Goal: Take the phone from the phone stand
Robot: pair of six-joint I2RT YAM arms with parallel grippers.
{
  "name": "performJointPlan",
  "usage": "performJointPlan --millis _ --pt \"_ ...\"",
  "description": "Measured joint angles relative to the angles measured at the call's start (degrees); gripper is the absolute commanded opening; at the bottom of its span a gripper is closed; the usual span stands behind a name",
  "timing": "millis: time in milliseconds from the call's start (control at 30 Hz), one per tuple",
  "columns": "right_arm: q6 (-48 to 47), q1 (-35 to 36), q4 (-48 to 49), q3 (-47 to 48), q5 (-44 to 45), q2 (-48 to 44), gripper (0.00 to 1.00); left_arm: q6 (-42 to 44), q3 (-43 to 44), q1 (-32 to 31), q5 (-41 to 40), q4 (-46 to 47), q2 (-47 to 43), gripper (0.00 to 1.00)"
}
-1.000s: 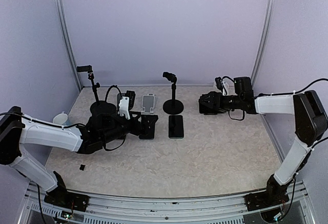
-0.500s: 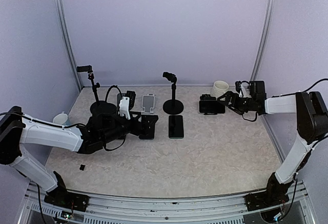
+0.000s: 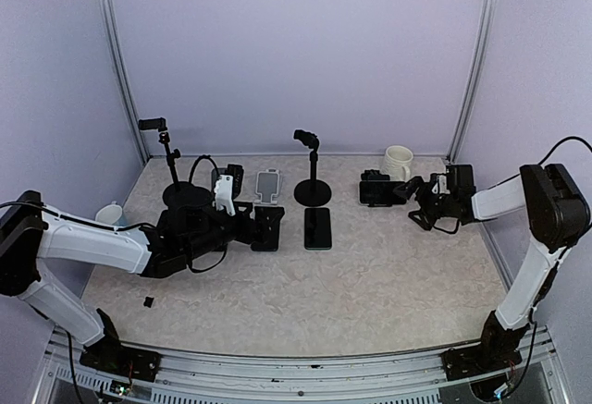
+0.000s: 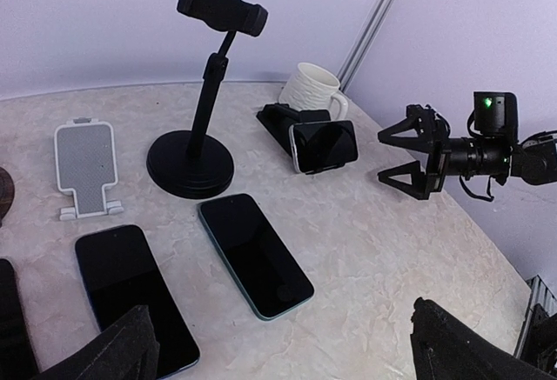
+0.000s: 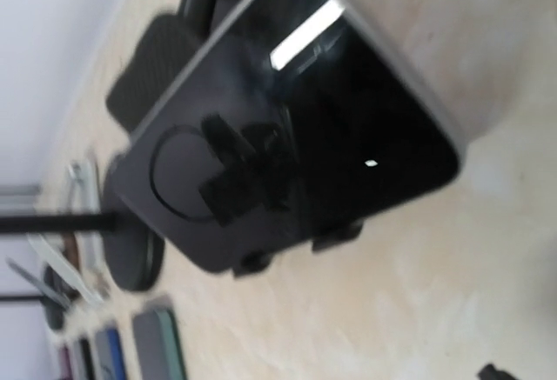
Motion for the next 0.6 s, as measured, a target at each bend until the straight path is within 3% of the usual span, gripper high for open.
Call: performJointPlan --millis 200,600 --pt "9.57 0.48 0.7 0.09 4.7 0.0 1.0 -0.63 0.0 0.0 -0.39 0.15 0.42 0.99" --pt "22.86 1.88 -7.5 8.92 11.8 5.18 1.0 -0.85 -0.02 0.0 -0.92 0.52 0.74 0.99"
